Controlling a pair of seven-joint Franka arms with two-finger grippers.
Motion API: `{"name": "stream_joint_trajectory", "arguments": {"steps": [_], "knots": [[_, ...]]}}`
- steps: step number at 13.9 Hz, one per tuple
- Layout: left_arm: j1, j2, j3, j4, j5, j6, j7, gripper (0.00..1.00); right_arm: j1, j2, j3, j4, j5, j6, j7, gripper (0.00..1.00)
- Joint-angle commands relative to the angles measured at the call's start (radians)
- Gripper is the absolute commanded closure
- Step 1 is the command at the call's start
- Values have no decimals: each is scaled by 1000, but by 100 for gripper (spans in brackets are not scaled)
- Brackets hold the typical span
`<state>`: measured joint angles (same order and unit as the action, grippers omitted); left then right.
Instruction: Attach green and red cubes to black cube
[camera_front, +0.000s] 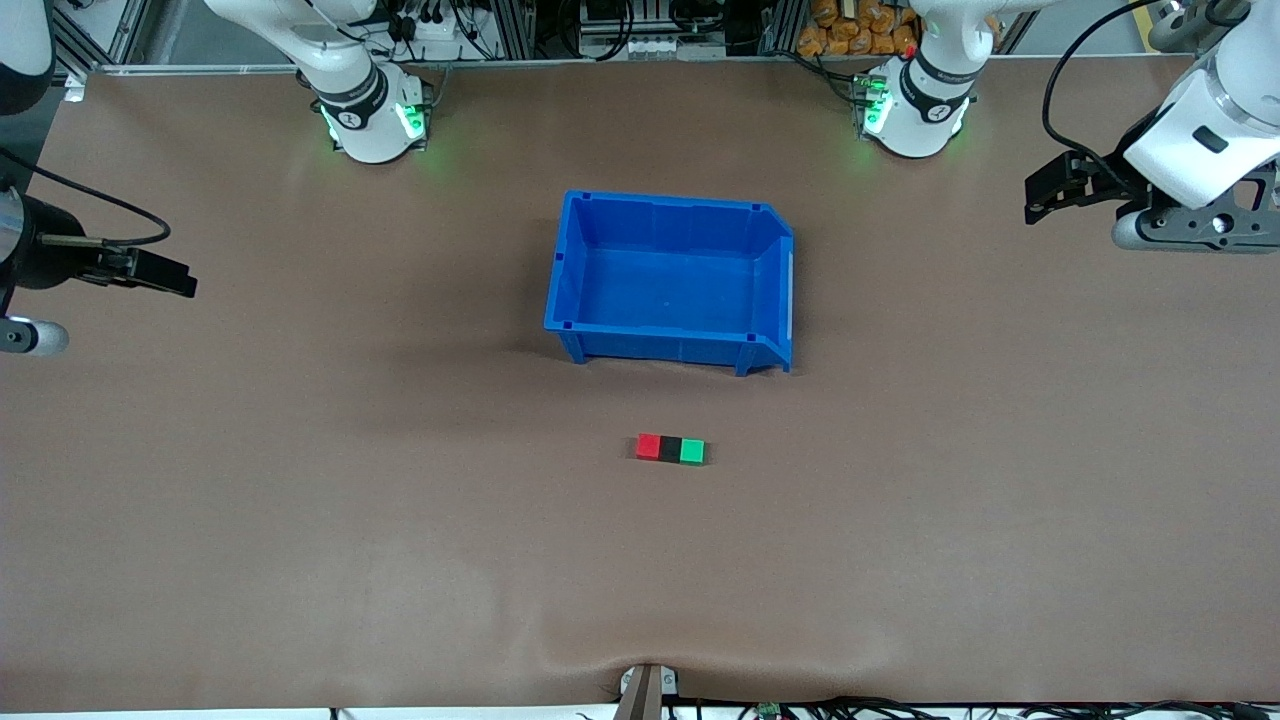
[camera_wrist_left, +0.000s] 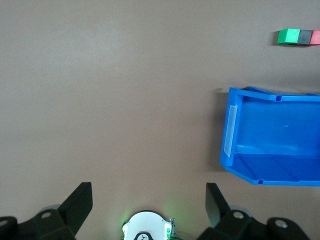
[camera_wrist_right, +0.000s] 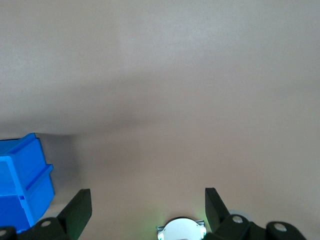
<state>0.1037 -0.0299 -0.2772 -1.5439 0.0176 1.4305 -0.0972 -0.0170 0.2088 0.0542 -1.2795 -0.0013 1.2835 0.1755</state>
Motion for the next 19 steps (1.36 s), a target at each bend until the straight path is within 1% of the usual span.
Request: {"name": "stream_joint_trajectory", "arguments": {"steps": [1, 3, 4, 6, 7, 9, 12, 13, 16, 19], "knots": [[7, -16, -5, -1, -8, 1, 22, 0, -18, -54, 12, -63, -14, 25, -59, 0], [7, -16, -5, 1, -8, 1, 22, 0, -18, -69, -3, -73, -9, 25, -89, 0], [7, -18, -7, -1, -8, 1, 22, 0, -18, -95, -4, -113, -8, 49, -90, 0], [7, -19, -7, -1, -8, 1, 22, 0, -18, -169, -5, -234, -2, 147, -93, 0], [10, -19, -7, -7, -10, 1, 22, 0, -18, -181, -5, -256, -2, 163, -93, 0], [10, -18, -5, -7, -10, 1, 22, 0, -18, -181, -8, -256, 0, 158, -97, 0], [13, -16, -5, -9, -10, 2, 22, 0, -18, -184, -56, -258, 18, 154, -218, 0], [11, -15, -7, -9, -10, 2, 22, 0, -18, -189, -74, -259, 23, 154, -231, 0], [7, -15, -7, -7, -5, 4, 22, 0, -18, -204, -88, -265, 23, 142, -223, 0], [7, -16, -7, -7, -1, 4, 24, 0, -17, -232, -88, -294, 23, 154, -220, 0]]}}
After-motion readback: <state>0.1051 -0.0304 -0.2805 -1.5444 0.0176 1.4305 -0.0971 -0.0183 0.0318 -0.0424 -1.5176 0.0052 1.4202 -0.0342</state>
